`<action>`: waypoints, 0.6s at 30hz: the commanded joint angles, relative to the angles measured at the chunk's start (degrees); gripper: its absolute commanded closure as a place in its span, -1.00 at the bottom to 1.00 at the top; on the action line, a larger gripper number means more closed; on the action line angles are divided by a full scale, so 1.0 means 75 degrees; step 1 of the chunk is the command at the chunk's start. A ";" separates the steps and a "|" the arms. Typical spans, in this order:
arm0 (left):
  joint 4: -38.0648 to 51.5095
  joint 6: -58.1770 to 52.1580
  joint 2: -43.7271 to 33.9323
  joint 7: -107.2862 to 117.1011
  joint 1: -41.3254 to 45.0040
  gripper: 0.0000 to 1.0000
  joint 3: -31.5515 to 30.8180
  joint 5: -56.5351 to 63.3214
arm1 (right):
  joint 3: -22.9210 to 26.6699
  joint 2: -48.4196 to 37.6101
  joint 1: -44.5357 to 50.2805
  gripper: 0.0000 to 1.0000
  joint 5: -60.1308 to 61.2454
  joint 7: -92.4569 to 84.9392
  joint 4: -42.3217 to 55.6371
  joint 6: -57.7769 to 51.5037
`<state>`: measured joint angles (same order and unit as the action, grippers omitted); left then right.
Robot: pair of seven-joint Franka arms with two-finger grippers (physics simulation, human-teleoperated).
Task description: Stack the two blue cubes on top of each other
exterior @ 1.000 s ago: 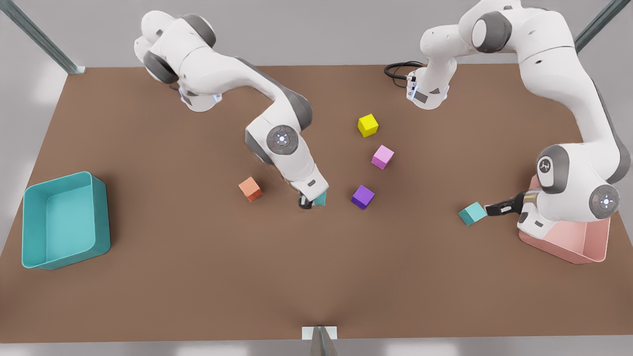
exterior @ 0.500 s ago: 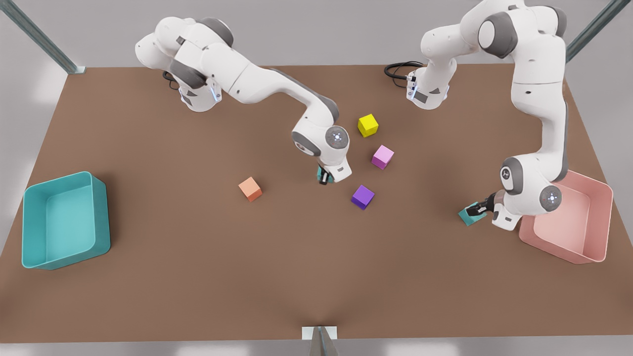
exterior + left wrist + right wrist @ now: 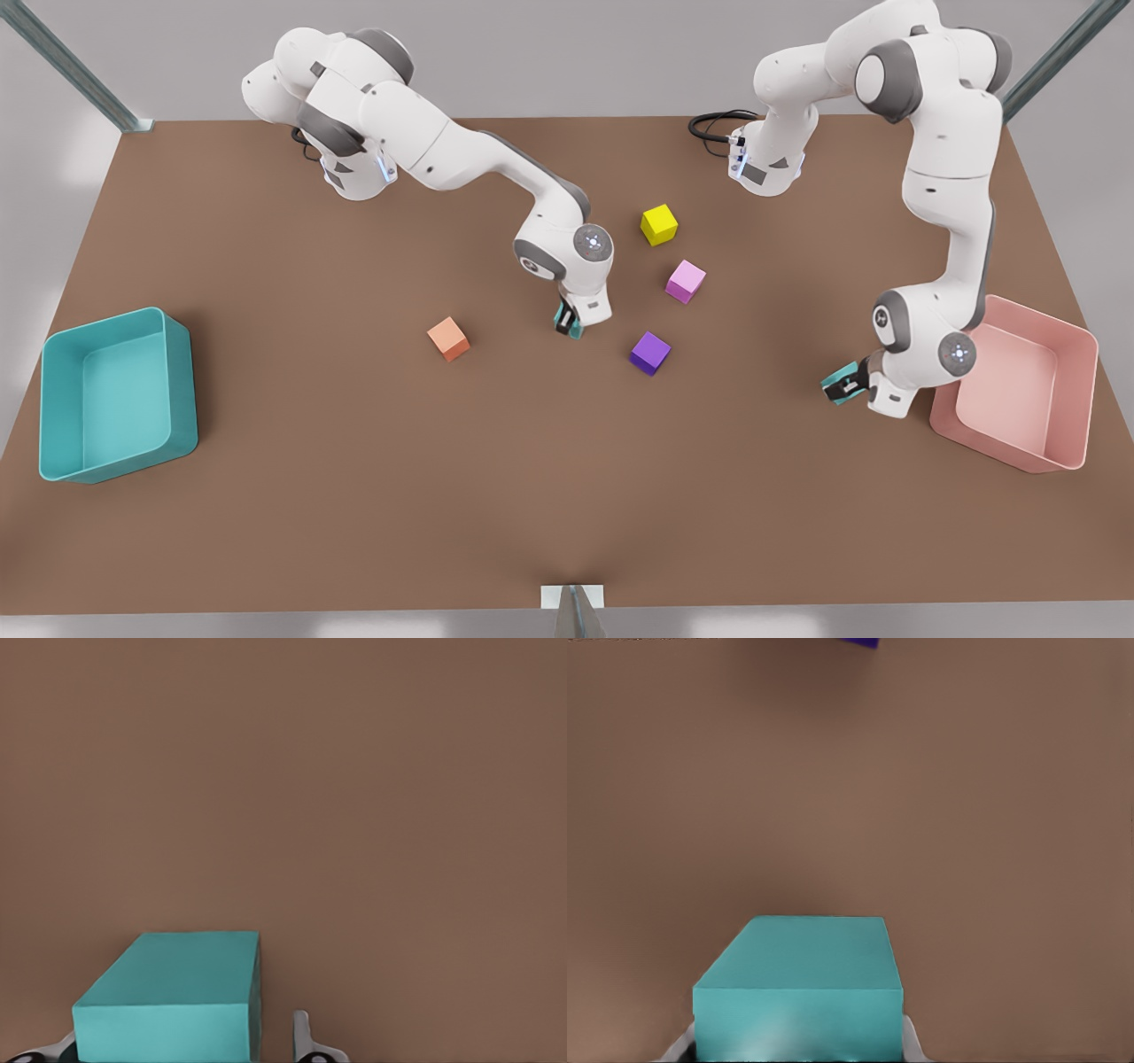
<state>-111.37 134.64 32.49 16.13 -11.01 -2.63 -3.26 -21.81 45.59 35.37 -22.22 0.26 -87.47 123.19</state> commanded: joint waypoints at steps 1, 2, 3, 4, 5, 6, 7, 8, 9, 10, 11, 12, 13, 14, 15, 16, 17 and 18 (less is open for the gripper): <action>0.0013 0.0154 0.0051 0.0311 -0.0008 -1.00 0.0000 0.0013 | 0.0002 -0.0009 -0.0006 -0.59 -0.0190 0.1993 0.0003 0.0086; 0.0013 0.0154 0.0063 0.0311 -0.0008 -1.00 0.0000 0.0025 | 0.0002 -0.0009 -0.0006 -0.60 -0.0202 0.1981 0.0003 0.0086; 0.0013 0.0154 0.0098 0.0311 -0.0008 -1.00 0.0011 0.0025 | 0.0002 -0.0009 -0.0041 -0.61 -0.0202 0.1981 0.0003 0.0086; 0.0013 0.0142 0.0098 0.0311 0.0003 -0.99 0.0000 0.0025 | -0.0010 -0.0114 -0.0041 -0.61 -0.0202 0.1981 -0.0067 0.0016; 0.0060 0.0095 0.0087 0.0381 0.0004 -0.53 0.0000 0.0025 | -0.0045 -0.0816 -0.0087 -0.62 -0.0190 0.1864 -0.0676 -0.0043; 0.0119 0.0036 0.0052 0.0381 0.0027 -0.28 0.0000 0.0025 | -0.0115 -0.1531 -0.0146 -0.65 -0.0167 0.1829 -0.1110 -0.0160; 0.0119 0.0025 0.0028 0.0381 0.0027 -0.26 0.0000 0.0025 | -0.0338 -0.2047 -0.0146 -0.66 -0.0097 0.1665 -0.1134 -0.0897; 0.0119 0.0025 0.0016 0.0381 0.0039 -0.23 0.0000 0.0037 | -0.0572 -0.2493 -0.0170 -0.68 -0.0073 0.1641 -0.1122 -0.1483; 0.0119 0.0025 -0.0007 0.0381 0.0050 -0.21 0.0000 0.0025 | -0.0678 -0.2832 -0.0228 -0.72 -0.0061 0.1373 -0.1087 -0.2022; 0.0142 -0.0068 -0.0066 0.0381 0.0085 -0.21 -0.0012 0.0037 | -0.0620 -0.3781 -0.0649 -0.86 0.0757 0.0741 -0.1087 -0.3076; 0.0458 -0.0724 -0.0230 0.0556 0.0249 -0.21 -0.0035 0.0037 | 0.0082 -0.5023 -0.1341 -1.00 0.1602 -0.0419 -0.0830 -0.4646; 0.0529 -0.0995 -0.0464 0.0755 0.0483 -0.21 -0.0047 0.0037 | 0.1123 -0.5831 -0.2311 -1.00 0.2117 -0.1661 -0.0316 -0.5794; 0.0529 -0.1135 -0.0675 0.1107 0.0905 -0.21 -0.0047 0.0037 | 0.2636 -0.5799 -0.2981 -1.00 0.2165 -0.2202 0.0435 -0.6031; 0.0541 -0.1217 -0.0792 0.1340 0.1151 -0.21 -0.0140 0.0037 | 0.3338 -0.5378 -0.3483 -1.00 0.2352 -0.2354 0.0623 -0.5927; 0.0703 -0.1649 -0.1026 0.1681 0.1339 -0.21 -0.0444 0.0037 | 0.3365 -0.4967 -0.4281 -1.00 0.2388 -0.2179 0.0636 -0.5367; 0.0997 -0.2259 -0.1190 0.1729 0.1340 -0.21 -0.0901 0.0037 | 0.3365 -0.4547 -0.4751 -1.00 0.2691 -0.1282 0.0378 -0.4556; 0.1161 -0.2599 -0.1366 0.2112 0.1351 -0.21 -0.1428 0.0060 | 0.3365 -0.3856 -0.4775 -1.00 0.2927 0.0885 0.0354 -0.4064; 0.1314 -0.2717 -0.1367 0.2875 0.1643 -0.21 -0.1851 0.0165 | 0.3342 -0.3186 -0.5114 -1.00 0.2939 0.1184 0.0319 -0.3326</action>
<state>-102.43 123.31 22.84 22.77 1.64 -14.24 -2.01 3.08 18.66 -4.48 -4.06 1.54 -86.07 95.89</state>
